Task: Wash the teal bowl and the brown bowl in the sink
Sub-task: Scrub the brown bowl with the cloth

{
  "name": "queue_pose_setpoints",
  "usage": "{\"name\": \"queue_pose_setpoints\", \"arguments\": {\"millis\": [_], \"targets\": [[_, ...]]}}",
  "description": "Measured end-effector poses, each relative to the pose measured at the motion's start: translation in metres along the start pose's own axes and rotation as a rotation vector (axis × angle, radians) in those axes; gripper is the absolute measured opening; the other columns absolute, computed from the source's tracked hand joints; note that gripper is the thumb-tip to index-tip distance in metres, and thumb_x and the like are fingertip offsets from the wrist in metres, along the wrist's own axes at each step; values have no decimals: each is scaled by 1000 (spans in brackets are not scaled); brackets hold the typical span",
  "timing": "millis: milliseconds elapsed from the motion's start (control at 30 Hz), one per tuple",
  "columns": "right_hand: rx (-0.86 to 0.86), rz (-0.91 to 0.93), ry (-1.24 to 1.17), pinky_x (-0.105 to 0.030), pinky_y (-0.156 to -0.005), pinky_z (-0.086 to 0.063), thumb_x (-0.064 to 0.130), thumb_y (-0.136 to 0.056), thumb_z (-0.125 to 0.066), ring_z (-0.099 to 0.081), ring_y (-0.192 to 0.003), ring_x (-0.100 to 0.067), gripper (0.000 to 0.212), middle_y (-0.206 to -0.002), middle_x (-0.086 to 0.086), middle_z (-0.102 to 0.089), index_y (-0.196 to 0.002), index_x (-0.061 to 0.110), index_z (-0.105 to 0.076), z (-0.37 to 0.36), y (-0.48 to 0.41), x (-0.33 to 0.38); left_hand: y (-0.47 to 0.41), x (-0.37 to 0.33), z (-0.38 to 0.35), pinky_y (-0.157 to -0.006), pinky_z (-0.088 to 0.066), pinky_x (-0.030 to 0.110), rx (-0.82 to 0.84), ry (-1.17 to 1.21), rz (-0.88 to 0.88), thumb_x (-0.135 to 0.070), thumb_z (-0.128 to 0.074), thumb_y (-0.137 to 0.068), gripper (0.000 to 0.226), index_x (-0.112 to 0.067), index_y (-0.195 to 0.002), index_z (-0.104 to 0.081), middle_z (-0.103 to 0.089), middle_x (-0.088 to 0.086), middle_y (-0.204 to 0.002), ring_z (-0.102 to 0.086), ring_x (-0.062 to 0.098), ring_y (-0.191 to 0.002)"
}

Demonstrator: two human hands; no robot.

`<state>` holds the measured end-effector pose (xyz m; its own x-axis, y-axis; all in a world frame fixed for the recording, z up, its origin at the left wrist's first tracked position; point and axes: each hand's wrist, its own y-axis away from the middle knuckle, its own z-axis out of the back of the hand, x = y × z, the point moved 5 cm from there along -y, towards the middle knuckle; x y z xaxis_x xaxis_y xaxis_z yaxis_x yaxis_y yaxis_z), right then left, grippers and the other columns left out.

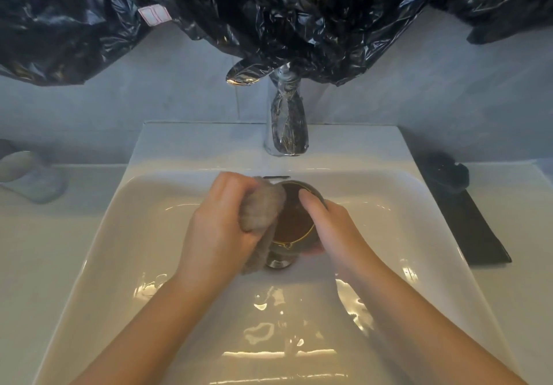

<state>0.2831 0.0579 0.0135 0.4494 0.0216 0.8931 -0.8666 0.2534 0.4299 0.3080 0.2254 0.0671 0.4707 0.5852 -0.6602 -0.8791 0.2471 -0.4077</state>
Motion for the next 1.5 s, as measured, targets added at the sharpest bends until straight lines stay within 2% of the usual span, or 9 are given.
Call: {"name": "queue_pose_setpoints", "arguments": {"millis": [167,467,600,767,900,1033,1200,1367,1500], "targets": [[-31,52,14,-45,-75,-62,58,-85,-54,-71,-91,-22,45,-96,-4,-75,-98,19,-72,0,-4,4,16,-7,-29,-110,-32,41,401,-128,-376,-39,-63,-79,51,-19,-125,-52,-53,-1,-133,-39,21,-135],[-56,96,131,-42,-83,-53,46,-94,-52,-69,-87,-24,37,-86,-6,-73,-84,16,-71,-3,0,-4,18,-11,-45,-89,-35,26,532,-188,-348,-48,-50,-85,51,-13,-122,-55,-66,0,-104,-53,14,-93],[-49,55,77,-50,-91,-54,62,-74,-53,-70,-92,-25,52,-92,-8,-75,-89,16,-73,-1,-2,-9,23,-9,-53,-78,-37,26,545,-205,-352,-42,-55,-79,45,-10,-111,-59,-67,2,-92,-60,22,-81],[274,-166,-453,-43,-91,-54,58,-88,-53,-69,-106,-24,53,-109,-9,-74,-111,15,-73,-13,4,-19,22,-10,-46,-81,-40,26,528,-39,-370,-37,-59,-83,42,-11,-116,-54,-64,1,-103,-55,17,-90],[413,-247,-799,-40,-87,-53,57,-92,-43,-70,-96,-27,60,-103,-15,-73,-97,8,-78,-24,8,-20,23,-5,-45,-79,-39,12,564,152,-181,-47,-59,-83,51,-22,-125,-46,-53,-16,-109,-50,1,-95],[308,-97,-654,-35,-74,-57,50,-85,-54,-70,-91,-26,42,-98,-13,-72,-102,19,-77,-28,9,-20,28,-3,-51,-64,-38,11,587,276,-55,-47,-52,-88,43,-24,-123,-42,-52,-22,-95,-53,-6,-81],[188,284,-434,-43,-88,-54,48,-75,-56,-64,-108,-27,50,-122,-13,-63,-124,37,-58,-32,7,-18,28,-6,-49,-60,-47,16,513,581,168,-34,-51,-90,27,-29,-116,-47,-58,-24,-86,-59,0,-72],[398,-34,-653,-35,-79,-57,60,-72,-65,-70,-97,-23,56,-106,-10,-73,-108,19,-74,-31,9,-11,28,-8,-44,-64,-38,6,521,457,44,-32,-53,-90,23,-39,-108,-43,-56,-34,-92,-56,-9,-78],[317,12,-594,-32,-68,-57,52,-72,-58,-71,-82,-20,43,-89,-8,-73,-92,18,-76,-27,12,-8,28,-12,-50,-67,-42,13,544,591,115,-39,-51,-90,22,-33,-111,-46,-57,-28,-87,-56,-5,-78]]}}
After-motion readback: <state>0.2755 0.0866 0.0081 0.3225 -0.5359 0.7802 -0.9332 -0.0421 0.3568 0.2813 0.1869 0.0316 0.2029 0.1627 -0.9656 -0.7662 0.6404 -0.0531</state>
